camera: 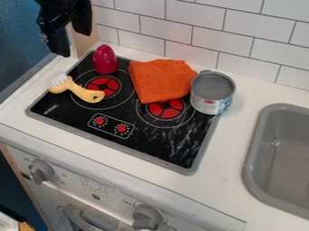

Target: Moved the red object to the bottom right of the stove.

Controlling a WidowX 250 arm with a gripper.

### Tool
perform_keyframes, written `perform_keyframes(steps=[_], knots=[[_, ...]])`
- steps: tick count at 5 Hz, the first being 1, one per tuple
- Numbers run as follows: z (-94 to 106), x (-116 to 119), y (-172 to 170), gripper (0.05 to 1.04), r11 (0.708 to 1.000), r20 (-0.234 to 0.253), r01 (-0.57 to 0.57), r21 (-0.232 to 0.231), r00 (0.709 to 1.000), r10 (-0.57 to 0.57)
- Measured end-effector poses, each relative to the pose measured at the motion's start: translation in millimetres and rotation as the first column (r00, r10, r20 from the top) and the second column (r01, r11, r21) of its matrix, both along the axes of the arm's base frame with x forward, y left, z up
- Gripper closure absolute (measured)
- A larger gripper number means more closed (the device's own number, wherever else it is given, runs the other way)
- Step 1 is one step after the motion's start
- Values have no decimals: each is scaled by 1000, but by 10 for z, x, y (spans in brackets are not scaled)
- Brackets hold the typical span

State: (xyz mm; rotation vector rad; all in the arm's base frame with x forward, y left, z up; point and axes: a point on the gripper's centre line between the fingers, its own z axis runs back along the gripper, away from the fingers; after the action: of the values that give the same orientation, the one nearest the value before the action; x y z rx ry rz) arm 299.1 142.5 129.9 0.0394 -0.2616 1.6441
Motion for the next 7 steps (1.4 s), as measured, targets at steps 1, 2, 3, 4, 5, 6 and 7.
perform_keyframes(steps=[1,2,3,4,5,6,7], knots=[[-106,1,0,84,1000,-29,-3,-12,1000,3],[-257,93,-18,84,1000,-75,16,-13,997,-17],[-189,197,-30,84,1000,-45,15,-10,999,-15],[-249,350,-55,84,1000,-40,18,-21,999,-18],[-252,528,-22,84,1000,-24,28,-13,999,-29],[-366,617,14,84,999,-26,35,-8,999,-35],[-458,660,27,84,999,-43,32,-8,999,-32]])
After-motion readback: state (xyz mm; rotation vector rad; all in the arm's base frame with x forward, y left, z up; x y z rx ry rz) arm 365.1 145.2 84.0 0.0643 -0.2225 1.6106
